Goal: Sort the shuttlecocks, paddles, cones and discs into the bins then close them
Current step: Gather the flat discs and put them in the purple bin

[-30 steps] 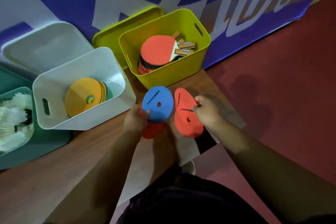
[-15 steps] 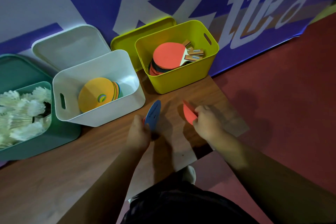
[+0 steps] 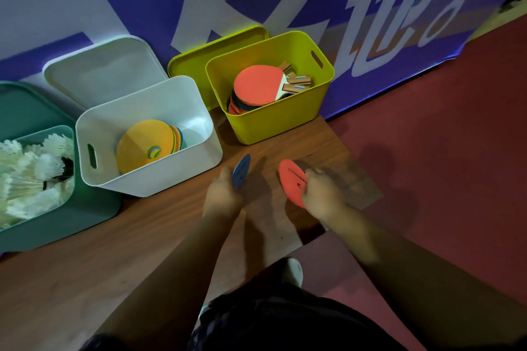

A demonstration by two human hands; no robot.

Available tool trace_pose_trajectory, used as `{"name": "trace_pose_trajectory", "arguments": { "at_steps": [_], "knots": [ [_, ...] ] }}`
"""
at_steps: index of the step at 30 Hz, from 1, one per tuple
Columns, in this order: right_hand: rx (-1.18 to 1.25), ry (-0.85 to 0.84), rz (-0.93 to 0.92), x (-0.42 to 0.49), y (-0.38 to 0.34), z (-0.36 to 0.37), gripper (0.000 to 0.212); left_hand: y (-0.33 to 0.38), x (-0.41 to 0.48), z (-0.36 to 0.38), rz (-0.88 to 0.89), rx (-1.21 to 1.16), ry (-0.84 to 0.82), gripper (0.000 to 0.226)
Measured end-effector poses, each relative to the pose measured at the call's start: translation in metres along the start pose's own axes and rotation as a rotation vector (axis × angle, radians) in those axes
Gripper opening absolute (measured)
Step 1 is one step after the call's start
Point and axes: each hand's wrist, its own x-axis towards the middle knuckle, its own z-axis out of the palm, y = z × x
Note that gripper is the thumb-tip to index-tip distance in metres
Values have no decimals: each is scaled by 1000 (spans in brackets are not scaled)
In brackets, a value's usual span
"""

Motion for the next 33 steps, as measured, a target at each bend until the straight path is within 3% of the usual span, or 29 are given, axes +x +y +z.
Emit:
{"name": "trace_pose_trajectory", "arguments": {
  "at_steps": [6, 11, 17, 21, 30, 33],
  "knots": [
    [48, 58, -67, -6, -8, 3, 7, -11, -10, -9, -74, -201, 15, 42],
    [118, 3, -133, -10, -26, 13, 15, -26, -14, -2, -200, -207, -75, 49],
    [87, -56, -255, -16, -60, 29, 17, -32, -28, 0, -147, -154, -5, 32],
    [109, -38, -300, -20, -83, 34, 19, -42, -45, -13, -169, -213, 8, 41],
    [181, -109, -431, -27, -165, 66, 26, -136, -99, -73, -289, -702, 296, 62],
    [194, -168, -491, -36, -209, 87, 15, -174, -120, -101, -416, -798, 381, 59]
  ]
}}
